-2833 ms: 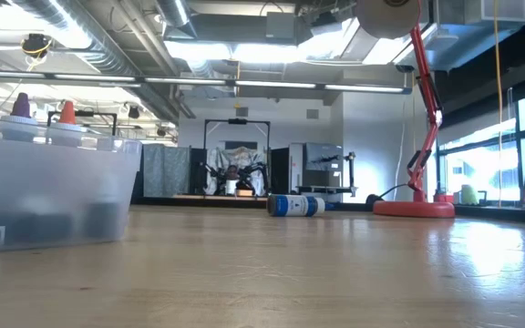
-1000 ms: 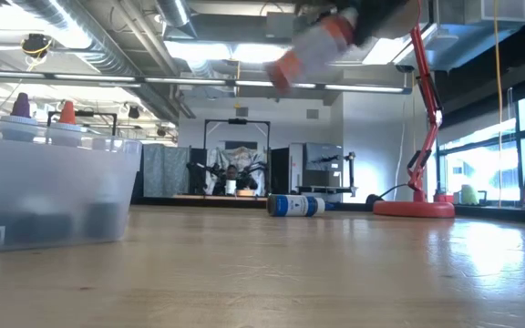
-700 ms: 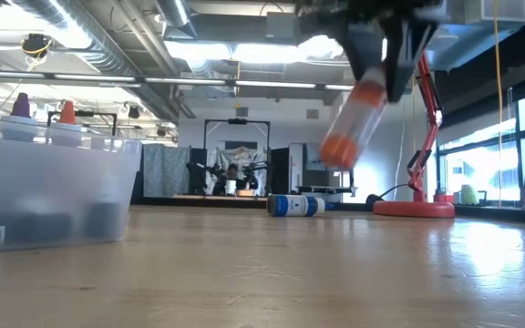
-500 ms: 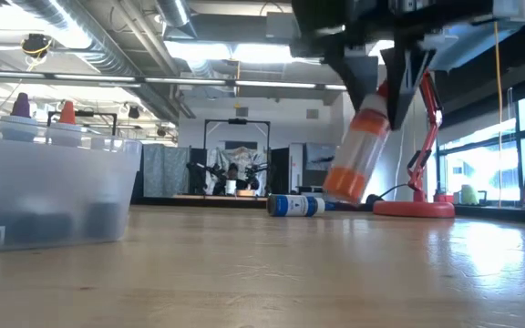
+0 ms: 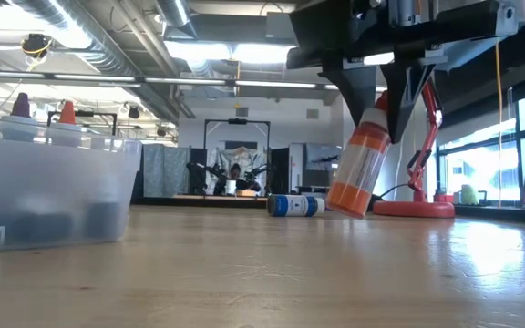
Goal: Pick & Place food coloring
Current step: Put the orange food coloring bottle into the transparent bin
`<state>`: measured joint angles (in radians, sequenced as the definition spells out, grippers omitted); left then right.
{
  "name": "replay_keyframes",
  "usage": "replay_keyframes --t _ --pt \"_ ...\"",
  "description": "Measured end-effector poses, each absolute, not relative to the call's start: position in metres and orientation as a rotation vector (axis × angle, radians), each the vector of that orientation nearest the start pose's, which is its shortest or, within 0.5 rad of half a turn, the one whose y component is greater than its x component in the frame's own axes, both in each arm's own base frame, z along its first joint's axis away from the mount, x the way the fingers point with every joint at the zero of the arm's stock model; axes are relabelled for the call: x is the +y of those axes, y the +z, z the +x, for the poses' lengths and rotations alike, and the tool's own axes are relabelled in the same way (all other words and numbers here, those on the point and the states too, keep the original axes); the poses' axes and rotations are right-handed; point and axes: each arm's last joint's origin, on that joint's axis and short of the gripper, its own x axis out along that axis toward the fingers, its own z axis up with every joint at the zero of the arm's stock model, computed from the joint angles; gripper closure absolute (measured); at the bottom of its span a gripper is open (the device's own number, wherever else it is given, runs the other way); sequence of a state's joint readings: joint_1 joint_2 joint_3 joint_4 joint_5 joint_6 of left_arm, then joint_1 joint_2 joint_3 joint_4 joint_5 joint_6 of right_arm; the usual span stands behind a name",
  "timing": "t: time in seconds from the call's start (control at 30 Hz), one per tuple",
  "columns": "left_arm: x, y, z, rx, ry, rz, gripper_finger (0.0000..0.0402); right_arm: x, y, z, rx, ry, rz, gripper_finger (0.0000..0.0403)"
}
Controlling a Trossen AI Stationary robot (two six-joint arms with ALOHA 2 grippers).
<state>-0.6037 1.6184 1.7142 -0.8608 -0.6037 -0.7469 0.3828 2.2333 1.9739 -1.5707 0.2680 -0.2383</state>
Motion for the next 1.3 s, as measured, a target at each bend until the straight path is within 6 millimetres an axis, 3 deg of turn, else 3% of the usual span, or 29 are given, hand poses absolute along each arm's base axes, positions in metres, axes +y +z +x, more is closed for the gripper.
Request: replay_keyframes --t 0.87,1.3 --pt "-0.177 0.387 0.286 0.581 0.234 -0.254 0.0245 0.146 0.213 0.389 1.674 0.276 -0.816 0.0275" --pt "-0.177 0.386 0.286 0.585 0.235 -0.251 0.0245 0.145 0.199 0.385 1.743 0.298 -0.846 0.0275"
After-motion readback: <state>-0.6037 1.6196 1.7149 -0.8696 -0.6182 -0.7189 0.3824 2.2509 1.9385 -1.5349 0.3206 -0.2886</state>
